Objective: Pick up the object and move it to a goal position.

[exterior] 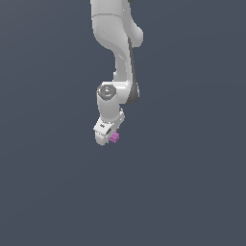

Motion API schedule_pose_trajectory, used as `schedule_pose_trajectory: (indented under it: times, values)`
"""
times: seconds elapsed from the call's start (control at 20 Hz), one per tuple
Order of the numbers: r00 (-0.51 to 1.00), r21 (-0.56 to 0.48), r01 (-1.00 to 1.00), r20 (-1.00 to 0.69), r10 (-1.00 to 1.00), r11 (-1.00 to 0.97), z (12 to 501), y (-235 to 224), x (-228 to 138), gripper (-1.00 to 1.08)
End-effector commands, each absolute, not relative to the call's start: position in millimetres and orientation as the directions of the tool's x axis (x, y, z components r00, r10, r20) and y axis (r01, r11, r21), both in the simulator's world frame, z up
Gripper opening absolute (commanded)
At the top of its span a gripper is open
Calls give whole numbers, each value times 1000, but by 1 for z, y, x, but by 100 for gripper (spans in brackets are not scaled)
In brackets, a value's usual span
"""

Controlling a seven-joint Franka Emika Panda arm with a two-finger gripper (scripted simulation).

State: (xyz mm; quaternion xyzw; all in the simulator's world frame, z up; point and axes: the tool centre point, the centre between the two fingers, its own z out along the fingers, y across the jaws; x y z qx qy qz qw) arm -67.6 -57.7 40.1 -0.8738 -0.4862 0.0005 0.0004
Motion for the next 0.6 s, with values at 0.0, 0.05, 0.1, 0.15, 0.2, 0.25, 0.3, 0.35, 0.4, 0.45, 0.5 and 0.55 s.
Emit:
schedule_pose_trajectory:
  times: [0.0, 0.05, 0.1, 0.15, 0.2, 0.25, 0.3, 0.35, 0.4, 0.45, 0.5, 0.55]
  values:
    - [527, 0, 850, 0, 850, -527, 38, -58, -67, 100]
    - [527, 0, 850, 0, 850, -527, 38, -58, -67, -100]
    - [527, 0, 850, 0, 850, -527, 38, -58, -67, -100]
    - [527, 0, 850, 0, 850, -527, 38, -58, -67, -100]
    - [527, 0, 850, 0, 850, -527, 38, -58, -67, -100]
    - [527, 0, 850, 0, 850, -527, 38, -58, -67, -100]
    - [527, 0, 850, 0, 850, -527, 38, -58, -67, -100]
    - [527, 0, 850, 0, 850, -527, 38, -58, -67, -100]
    - [527, 0, 850, 0, 850, -527, 38, -58, -67, -100]
    - [527, 0, 850, 0, 850, -527, 38, -58, -67, -100]
    - [527, 0, 850, 0, 850, -527, 38, -58, -67, -100]
    - [528, 1, 849, 0, 849, -528, 38, -58, -67, -100]
